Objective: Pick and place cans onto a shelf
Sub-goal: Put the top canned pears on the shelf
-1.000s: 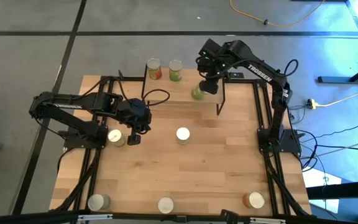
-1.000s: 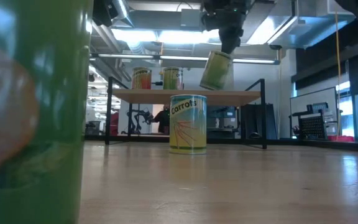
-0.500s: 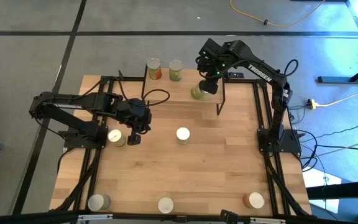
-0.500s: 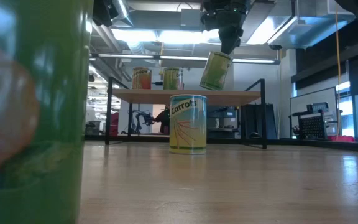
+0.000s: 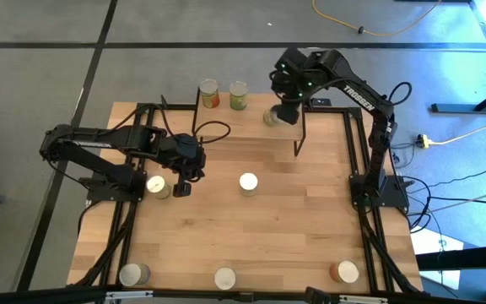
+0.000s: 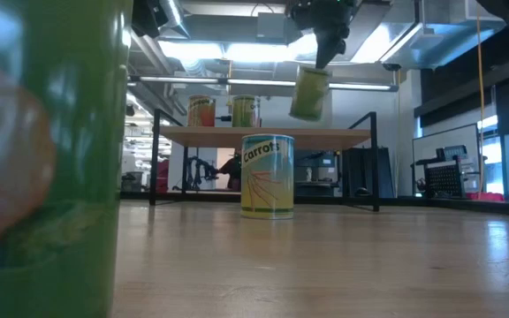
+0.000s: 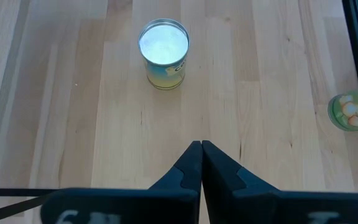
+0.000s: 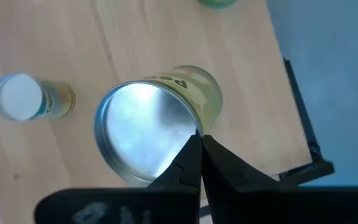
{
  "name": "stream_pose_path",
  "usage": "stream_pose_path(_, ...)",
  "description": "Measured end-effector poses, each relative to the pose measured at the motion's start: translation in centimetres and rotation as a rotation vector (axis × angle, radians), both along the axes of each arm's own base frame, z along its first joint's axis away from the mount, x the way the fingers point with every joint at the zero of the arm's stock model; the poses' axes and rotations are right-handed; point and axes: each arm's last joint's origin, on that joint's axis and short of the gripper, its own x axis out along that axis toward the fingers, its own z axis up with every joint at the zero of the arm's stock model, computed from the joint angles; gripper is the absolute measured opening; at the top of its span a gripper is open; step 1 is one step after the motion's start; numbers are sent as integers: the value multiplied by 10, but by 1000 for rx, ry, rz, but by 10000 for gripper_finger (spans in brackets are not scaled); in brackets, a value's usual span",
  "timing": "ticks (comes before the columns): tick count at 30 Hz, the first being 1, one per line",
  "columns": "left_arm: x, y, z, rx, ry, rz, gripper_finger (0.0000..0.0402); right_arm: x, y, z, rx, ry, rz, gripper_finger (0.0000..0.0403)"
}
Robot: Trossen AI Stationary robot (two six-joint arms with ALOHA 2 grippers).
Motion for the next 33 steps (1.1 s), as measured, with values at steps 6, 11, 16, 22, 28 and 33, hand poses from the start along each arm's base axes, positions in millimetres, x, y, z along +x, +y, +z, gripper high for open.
stream_pose_path(6, 0, 0, 0, 0, 0, 0, 0, -1, 0, -1, 7, 12, 1, 6)
stream_pose_path(11, 0, 0, 0, 0, 0, 0, 0, 0, 1, -1, 21, 4, 7, 5)
stream_pose_path(16, 0, 0, 0, 0, 0, 1, 0, 2, 0, -4, 67, -15, 24, 6)
stream_pose_path(22, 0, 0, 0, 0, 0, 1, 0, 12, -7, -18, 87, 20, 24, 15)
stream_pose_path(28, 0, 0, 0, 0, 0, 1, 0, 14, -8, -21, 89, 28, 24, 35)
stream_pose_path(33, 0, 0, 0, 0, 2, 0, 0, 14, -9, -21, 48, 52, 13, 48)
